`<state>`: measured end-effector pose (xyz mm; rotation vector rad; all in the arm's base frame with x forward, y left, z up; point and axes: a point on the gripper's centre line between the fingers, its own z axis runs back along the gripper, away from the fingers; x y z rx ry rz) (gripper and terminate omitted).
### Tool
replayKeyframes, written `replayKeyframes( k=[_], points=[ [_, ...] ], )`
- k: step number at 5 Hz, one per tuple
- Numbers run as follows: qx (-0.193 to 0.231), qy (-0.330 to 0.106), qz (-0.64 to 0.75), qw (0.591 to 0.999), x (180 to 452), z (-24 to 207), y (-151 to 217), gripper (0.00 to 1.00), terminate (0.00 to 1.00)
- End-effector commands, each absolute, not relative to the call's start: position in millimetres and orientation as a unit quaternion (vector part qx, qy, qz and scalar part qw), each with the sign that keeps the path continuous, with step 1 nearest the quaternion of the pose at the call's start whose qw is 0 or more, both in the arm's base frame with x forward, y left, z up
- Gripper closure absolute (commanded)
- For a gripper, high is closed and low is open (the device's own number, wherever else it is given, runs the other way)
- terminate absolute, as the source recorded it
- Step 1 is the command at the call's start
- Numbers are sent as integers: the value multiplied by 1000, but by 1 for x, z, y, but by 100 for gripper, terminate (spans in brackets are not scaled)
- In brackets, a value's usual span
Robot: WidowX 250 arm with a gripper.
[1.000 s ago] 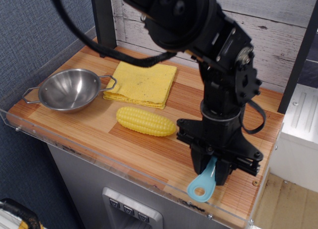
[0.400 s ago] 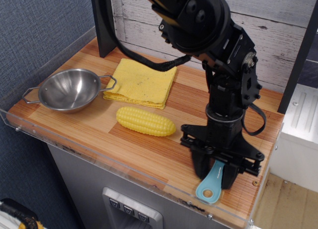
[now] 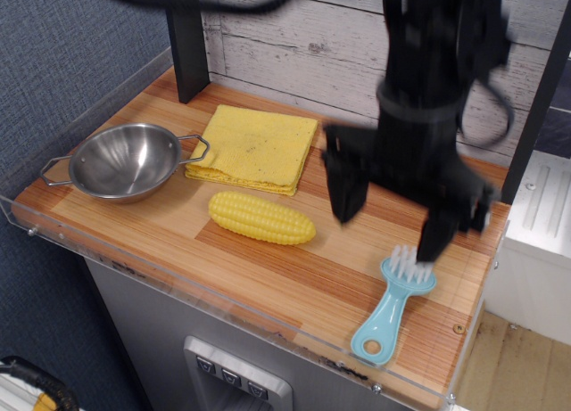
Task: Move the brush to the right front edge of the counter
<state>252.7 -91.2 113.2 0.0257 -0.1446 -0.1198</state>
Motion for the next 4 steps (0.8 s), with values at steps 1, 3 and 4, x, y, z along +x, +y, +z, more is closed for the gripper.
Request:
replayKeyframes(
  k=[1,3,4],
  points=[
    [47,-56,-14,997,245,148,-50,0,0],
    [15,-35,9,999,243,142,-48,0,0],
    [-8,-37,-10,999,247,138,-43,0,0]
  ],
)
